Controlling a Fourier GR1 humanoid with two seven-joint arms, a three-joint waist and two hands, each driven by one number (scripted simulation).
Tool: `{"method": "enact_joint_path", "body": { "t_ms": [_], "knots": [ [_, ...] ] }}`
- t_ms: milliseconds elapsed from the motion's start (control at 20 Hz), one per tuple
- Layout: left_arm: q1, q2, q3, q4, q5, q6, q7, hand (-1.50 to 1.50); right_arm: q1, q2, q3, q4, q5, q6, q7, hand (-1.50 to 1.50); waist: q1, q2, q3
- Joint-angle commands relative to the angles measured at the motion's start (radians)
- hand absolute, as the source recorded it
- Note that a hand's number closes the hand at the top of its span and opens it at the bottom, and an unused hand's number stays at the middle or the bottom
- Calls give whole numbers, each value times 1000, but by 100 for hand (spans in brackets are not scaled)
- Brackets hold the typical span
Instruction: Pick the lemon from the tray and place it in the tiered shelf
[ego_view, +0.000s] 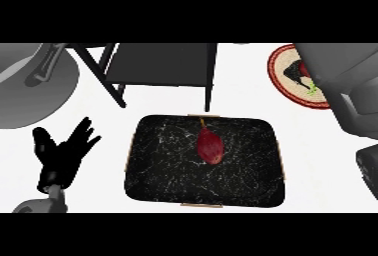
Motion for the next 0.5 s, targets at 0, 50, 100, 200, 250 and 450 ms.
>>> {"method": "enact_joint_path", "body": {
  "t_ms": [0,50,100,200,250,450],
  "knots": [
    [6,-12,7,60,-1,-4,-17,0,39,-66,-31,-77,-15,-53,47,-150,-23,-3,-4],
    [69,11,-3,-28,-4,-7,24,0,75,-85,-25,-106,-14,-25,52,-150,-21,-10,-3],
    [68,6,15,-8,9,-1,22,0,112,-108,-39,-158,-40,14,38,-150,-37,-15,-2],
    [77,5,11,-15,-3,8,24,0,115,-119,-13,-219,-32,77,110,-150,-45,-20,-3],
    [31,-26,-8,18,-19,24,17,0,173,-119,-15,-267,-40,72,91,-150,-45,-13,-3],
    [14,-9,22,2,2,26,47,0,291,-176,-9,-456,-84,182,115,-150,-49,-13,-3]
  ]
}}
